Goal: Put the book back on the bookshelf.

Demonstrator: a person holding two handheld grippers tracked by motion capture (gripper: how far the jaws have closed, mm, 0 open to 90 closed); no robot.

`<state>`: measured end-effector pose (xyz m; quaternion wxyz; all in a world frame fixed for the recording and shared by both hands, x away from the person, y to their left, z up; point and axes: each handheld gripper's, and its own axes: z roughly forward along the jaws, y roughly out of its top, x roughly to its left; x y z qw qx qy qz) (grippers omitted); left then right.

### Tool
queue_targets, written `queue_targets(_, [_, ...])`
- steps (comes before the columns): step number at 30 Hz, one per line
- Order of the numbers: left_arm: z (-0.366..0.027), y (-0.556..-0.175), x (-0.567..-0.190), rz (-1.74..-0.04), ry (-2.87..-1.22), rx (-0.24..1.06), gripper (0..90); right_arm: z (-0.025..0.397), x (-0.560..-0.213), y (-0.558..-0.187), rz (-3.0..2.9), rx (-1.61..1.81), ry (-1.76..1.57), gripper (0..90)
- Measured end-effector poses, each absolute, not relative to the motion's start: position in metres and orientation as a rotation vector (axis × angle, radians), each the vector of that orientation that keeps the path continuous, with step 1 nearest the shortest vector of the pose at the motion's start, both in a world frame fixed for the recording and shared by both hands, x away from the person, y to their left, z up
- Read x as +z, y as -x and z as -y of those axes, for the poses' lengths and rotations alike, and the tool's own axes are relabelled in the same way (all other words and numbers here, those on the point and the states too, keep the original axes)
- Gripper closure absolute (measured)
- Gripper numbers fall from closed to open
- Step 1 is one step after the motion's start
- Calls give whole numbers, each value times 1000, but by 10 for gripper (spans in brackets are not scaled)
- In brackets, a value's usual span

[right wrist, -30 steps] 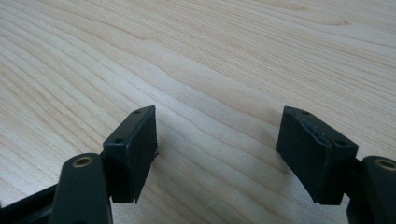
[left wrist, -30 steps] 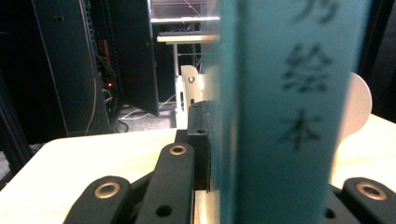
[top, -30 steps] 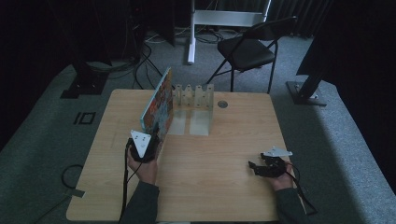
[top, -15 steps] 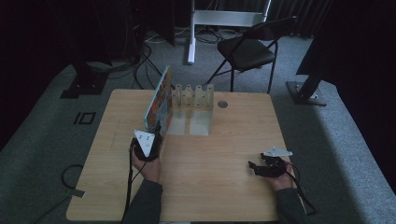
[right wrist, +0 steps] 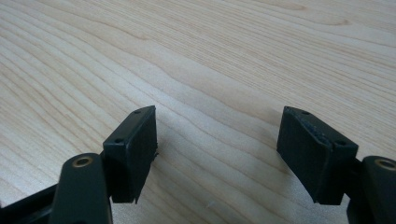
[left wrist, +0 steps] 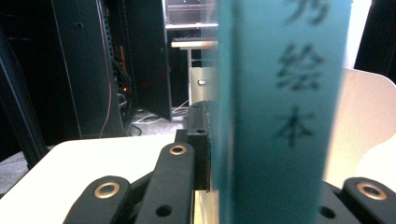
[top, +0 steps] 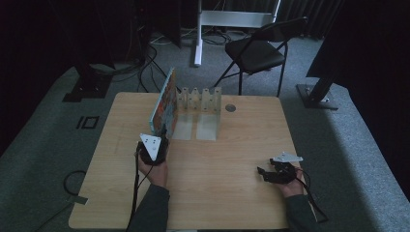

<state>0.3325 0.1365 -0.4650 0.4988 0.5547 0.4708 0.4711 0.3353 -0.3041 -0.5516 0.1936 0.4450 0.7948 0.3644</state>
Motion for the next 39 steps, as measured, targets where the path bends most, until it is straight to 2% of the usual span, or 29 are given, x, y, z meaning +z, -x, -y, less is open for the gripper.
queue_targets(39, [-124,-344,-479,-1174,-1285,1199,806,304,-552,-335,-2230,1024,-1252,282])
